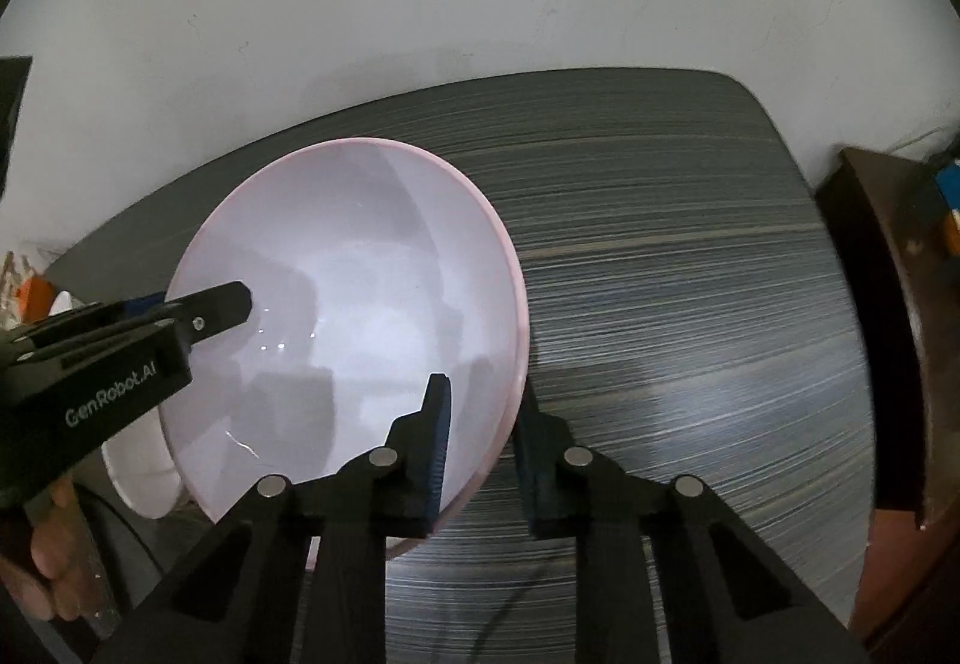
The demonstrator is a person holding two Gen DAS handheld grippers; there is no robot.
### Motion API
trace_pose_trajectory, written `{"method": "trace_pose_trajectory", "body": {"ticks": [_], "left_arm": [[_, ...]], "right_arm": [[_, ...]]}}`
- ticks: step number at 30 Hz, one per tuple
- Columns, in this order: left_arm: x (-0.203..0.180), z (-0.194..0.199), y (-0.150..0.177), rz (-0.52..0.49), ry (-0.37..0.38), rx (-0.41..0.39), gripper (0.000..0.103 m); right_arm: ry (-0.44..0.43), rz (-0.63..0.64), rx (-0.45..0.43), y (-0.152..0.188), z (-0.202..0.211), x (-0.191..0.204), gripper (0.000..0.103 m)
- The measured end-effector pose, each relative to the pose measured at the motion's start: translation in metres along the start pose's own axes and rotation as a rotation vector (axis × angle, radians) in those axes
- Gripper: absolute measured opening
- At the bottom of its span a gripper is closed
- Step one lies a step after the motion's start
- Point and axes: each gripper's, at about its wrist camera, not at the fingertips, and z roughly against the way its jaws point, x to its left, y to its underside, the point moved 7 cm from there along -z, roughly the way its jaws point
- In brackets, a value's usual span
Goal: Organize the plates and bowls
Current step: 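Grip the pink bowl rim with both grippers and lift it, then carry the pink bowl beside the plate stack, lower it, open both grippers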
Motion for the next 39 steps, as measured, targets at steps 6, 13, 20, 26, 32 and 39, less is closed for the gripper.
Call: {"method": "trace_pose_trajectory", "body": {"ticks": [6,13,20,26,32,39], "left_arm": [[-0.008,0.008,0.001,-0.001,0.019,-0.009,0.015],[-0.029,0.043,0.008,-0.035,0.029,-0.053,0.015],[-0.031,0.089,0.036,-0.045,0.042,-0.070,0.015],[-0.014,0.126,0.073,-0.030,0.032,-0.067,0.015],[0.032,0.160,0.118,0.024,0.022,-0.068,0.015],[0.090,0.179,0.173,0.107,0.003,-0.050,0.015]], "right_arm": [[0.016,-0.015,0.002,0.007,0.007,-0.002,0.017],[0.034,-0.032,-0.038,0.013,0.045,-0.008,0.017],[0.030,-0.045,-0.071,0.028,0.090,-0.004,0.016],[0.015,-0.014,-0.082,0.046,0.117,0.020,0.016],[-0.021,0.033,-0.076,0.081,0.129,0.057,0.016],[-0.082,0.089,-0.056,0.125,0.132,0.113,0.016]]}}
